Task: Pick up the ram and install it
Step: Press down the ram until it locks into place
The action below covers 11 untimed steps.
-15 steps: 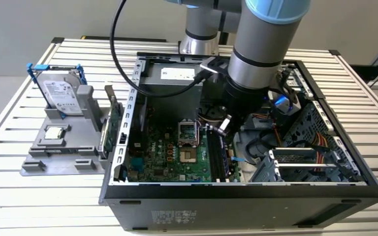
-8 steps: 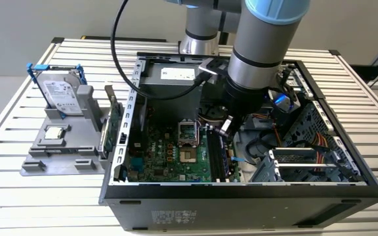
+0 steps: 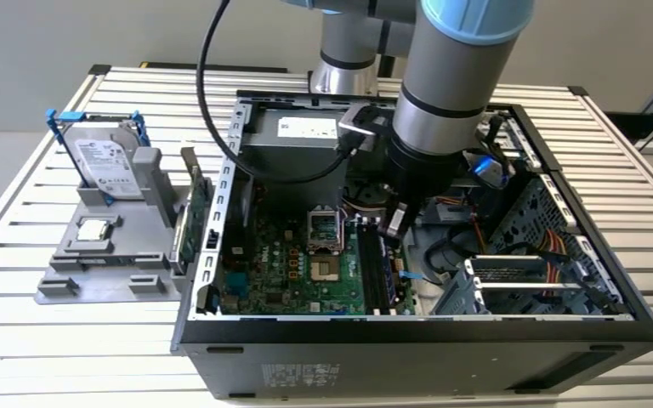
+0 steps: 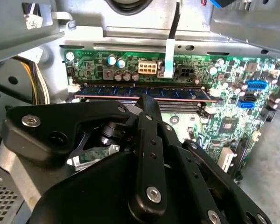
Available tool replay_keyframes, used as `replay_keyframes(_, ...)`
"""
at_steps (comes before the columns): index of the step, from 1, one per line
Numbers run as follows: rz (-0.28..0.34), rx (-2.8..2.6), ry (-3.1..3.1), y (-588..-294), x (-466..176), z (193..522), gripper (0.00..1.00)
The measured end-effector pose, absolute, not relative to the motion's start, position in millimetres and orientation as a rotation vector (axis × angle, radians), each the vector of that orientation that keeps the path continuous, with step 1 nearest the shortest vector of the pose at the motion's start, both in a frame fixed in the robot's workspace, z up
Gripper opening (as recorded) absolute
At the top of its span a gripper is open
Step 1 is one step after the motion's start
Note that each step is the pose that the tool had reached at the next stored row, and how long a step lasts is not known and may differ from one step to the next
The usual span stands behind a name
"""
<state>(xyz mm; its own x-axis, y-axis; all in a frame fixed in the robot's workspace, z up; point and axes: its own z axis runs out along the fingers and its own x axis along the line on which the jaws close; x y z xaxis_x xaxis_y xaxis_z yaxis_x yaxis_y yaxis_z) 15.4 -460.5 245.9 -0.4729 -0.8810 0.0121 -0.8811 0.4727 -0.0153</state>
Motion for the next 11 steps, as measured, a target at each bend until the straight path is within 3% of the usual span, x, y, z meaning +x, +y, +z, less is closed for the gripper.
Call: replay_keyframes(11, 0.028, 1.793, -2.579, -459.8, 15.3, 245.0, 0.0)
